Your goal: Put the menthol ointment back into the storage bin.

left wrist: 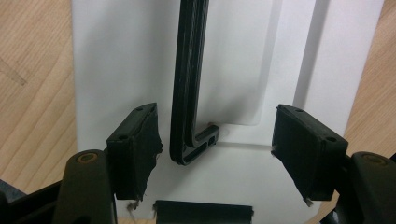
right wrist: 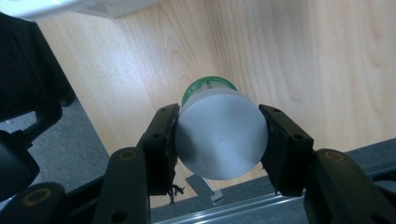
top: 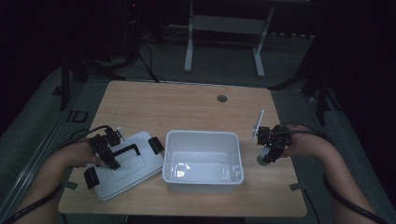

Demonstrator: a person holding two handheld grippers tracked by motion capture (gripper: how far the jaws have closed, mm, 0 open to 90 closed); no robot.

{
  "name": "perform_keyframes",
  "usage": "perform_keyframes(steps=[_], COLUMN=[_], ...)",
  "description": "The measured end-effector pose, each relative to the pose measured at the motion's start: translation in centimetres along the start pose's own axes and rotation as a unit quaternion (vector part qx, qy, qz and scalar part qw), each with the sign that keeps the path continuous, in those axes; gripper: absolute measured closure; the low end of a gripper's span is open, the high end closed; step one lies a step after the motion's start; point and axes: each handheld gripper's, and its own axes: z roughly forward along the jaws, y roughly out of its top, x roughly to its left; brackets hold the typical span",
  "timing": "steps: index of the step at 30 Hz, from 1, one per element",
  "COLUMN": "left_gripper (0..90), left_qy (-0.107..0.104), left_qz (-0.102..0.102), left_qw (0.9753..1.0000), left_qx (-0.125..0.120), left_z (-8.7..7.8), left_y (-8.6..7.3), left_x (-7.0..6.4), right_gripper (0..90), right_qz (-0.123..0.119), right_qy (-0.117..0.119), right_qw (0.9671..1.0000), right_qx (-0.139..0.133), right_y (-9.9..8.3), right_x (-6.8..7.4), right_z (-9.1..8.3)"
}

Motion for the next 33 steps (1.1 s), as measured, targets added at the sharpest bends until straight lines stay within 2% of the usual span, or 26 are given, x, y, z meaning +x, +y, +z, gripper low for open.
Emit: perform_keyframes(steps=[4,5,9,16,24,28,33], left_gripper=[31.9,31.9,31.9,31.9,31.9,31.9,31.9], left_qy=[0.000,0.000,0.002,0.001,0.000,0.000,0.000], left_qz=[0.001,0.001,0.003,0.005,0.006,0.005,0.008], left_qw=[1.0000,1.0000,1.0000,1.0000,1.0000,1.0000,1.0000], left_qx=[0.001,0.001,0.002,0.000,-0.001,-0.001,-0.001], left_z=[-0.1,-0.1,-0.2,-0.4,-0.3,-0.3,-0.2], left_y=[-0.1,-0.1,-0.2,-0.3,-0.3,-0.2,0.0], left_x=[0.0,0.0,0.0,-0.1,-0.1,-0.2,-0.3], right_gripper=[50.5,50.5,50.5,50.5,50.5,50.5,50.5], right_qz=[-0.009,-0.009,-0.029,-0.048,-0.087,-0.095,-0.107], right_qy=[-0.006,-0.006,-0.009,-0.014,-0.016,-0.017,-0.011], right_qw=[0.9999,0.9999,0.9994,0.9982,0.9950,0.9940,0.9934], right_qx=[-0.006,-0.006,-0.020,-0.034,-0.046,-0.051,-0.041], right_y=[0.7,0.7,1.7,3.3,5.3,6.1,7.5], right_x=[0.7,0.7,2.0,3.8,5.6,5.9,6.4], right_z=[-1.8,-1.8,-3.7,-5.2,-5.2,-5.0,-4.0])
